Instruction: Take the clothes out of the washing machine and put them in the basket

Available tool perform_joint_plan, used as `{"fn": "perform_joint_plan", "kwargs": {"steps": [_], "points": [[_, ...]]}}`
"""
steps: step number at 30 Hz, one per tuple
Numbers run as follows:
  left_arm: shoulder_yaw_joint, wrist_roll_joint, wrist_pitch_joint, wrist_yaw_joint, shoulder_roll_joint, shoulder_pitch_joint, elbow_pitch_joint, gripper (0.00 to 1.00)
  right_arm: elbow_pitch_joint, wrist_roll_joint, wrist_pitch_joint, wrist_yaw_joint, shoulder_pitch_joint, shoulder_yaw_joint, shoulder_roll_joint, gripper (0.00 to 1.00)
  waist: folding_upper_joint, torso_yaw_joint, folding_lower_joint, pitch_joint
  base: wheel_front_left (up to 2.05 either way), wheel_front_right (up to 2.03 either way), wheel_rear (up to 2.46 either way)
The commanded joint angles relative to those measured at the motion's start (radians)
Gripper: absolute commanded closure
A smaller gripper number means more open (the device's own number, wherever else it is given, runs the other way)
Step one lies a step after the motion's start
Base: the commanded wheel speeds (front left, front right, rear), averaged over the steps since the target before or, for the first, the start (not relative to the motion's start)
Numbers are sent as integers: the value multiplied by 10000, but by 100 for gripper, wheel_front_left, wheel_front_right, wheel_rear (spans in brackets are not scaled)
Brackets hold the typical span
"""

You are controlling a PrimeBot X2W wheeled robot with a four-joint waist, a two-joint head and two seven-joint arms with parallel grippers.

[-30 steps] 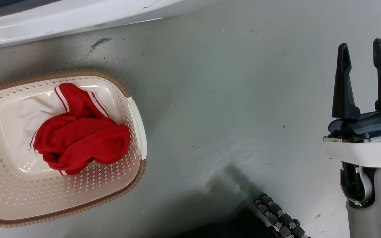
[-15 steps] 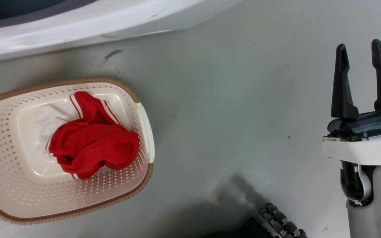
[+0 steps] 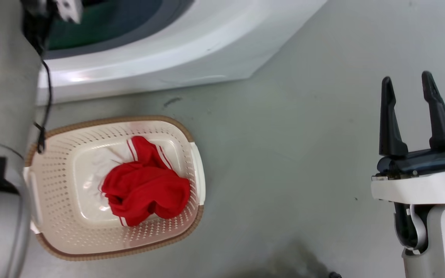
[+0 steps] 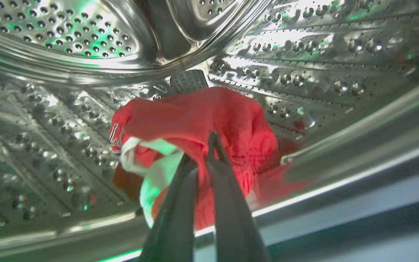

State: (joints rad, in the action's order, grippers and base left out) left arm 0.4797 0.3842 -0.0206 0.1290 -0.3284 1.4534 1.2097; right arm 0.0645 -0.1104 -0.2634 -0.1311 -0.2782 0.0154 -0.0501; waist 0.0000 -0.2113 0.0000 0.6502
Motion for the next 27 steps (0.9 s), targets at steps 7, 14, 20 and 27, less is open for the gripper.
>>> {"fn": "perform_joint_plan", "kwargs": {"steps": [7,14,20,27], "points": [[575,877,-1101,3,209,-1947,-694,100,-209,344,-18,7,612,42,-1,0,0,851,0,-1700,0,0,0],[1178,1497,-2016,4,181,-3720,-1670,100,-419,633,-18,7,1355,26,-2,0,0,1376,0,-3063,0,0,0],[1349,1393,-2285,-81,7,-4274,-2584,100,-522,745,-18,7,1770,81,-1,0,0,1739,0,-3717,0,0,0],[1452,1288,-2280,-422,-253,-4853,-4127,100,-690,756,-18,7,2114,20,-1,0,0,1944,0,-4390,0,0,0]]}}
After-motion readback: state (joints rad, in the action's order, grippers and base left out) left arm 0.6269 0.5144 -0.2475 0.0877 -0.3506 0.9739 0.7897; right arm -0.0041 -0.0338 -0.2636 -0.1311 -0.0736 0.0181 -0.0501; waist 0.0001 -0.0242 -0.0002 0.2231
